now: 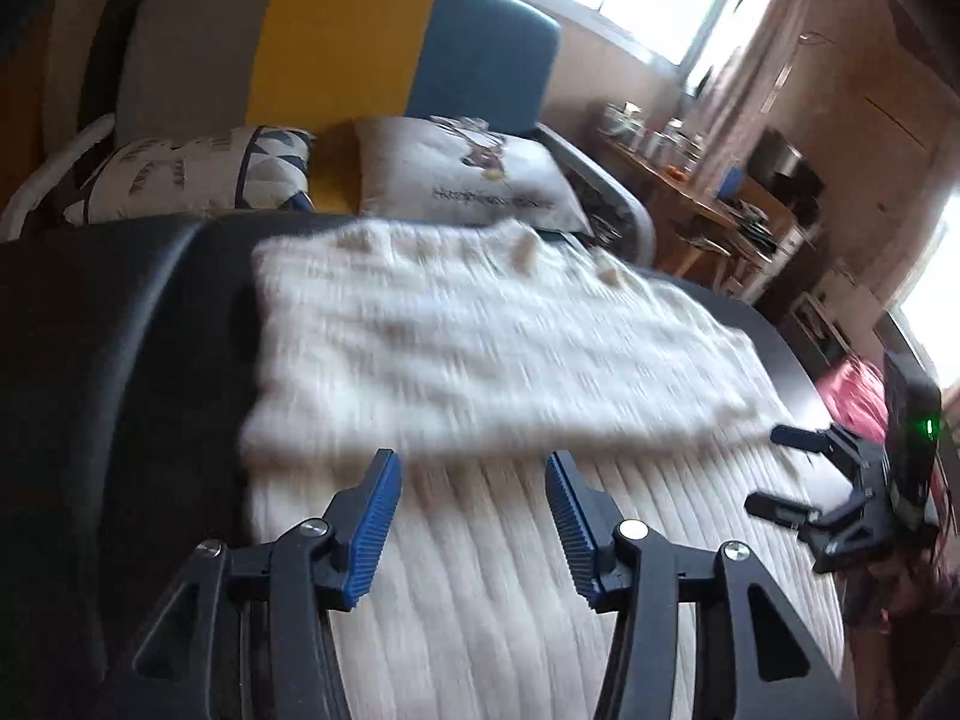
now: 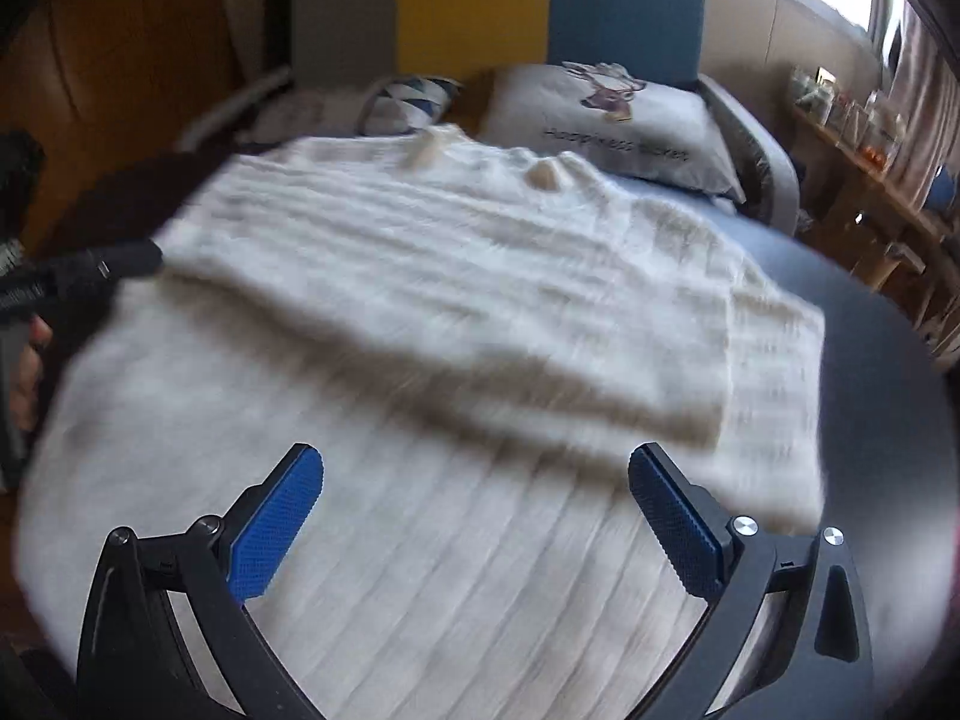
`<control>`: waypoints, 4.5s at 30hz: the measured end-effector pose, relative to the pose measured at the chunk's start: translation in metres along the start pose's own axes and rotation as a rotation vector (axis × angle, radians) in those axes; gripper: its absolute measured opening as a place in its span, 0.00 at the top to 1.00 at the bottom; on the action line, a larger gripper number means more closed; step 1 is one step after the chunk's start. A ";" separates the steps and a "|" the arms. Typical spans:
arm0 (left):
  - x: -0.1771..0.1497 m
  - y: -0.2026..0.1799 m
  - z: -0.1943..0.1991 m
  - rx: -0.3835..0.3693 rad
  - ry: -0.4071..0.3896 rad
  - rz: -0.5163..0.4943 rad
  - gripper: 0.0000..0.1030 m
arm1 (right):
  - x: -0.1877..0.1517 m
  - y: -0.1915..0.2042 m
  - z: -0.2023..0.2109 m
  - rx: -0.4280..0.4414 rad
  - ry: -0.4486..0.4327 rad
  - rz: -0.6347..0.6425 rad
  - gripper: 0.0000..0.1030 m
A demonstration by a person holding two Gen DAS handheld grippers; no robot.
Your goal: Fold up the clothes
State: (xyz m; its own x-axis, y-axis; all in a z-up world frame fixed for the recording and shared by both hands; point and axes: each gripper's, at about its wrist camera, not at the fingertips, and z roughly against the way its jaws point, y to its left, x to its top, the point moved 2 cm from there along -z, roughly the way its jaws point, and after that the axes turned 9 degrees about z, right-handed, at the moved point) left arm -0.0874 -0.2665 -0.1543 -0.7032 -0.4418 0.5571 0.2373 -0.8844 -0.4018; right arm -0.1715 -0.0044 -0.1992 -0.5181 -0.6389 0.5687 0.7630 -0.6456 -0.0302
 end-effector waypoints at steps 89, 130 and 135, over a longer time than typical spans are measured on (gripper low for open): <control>0.028 0.086 -0.021 -0.319 -0.157 0.710 0.75 | -0.044 -0.073 -0.015 0.735 -0.489 -0.957 0.00; 0.008 0.094 -0.011 -0.220 -0.216 0.738 0.83 | 0.006 -0.081 -0.032 0.251 -0.353 -0.824 0.00; 0.004 0.090 -0.019 -0.109 -0.150 0.679 0.75 | -0.001 -0.079 -0.033 0.203 -0.271 -0.753 0.00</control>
State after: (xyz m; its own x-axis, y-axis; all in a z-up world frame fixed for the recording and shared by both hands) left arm -0.0816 -0.3454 -0.2016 -0.3215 -0.9137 0.2487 0.5167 -0.3894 -0.7625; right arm -0.2441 0.0326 -0.2246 -0.8277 0.0748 0.5562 0.3166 -0.7561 0.5728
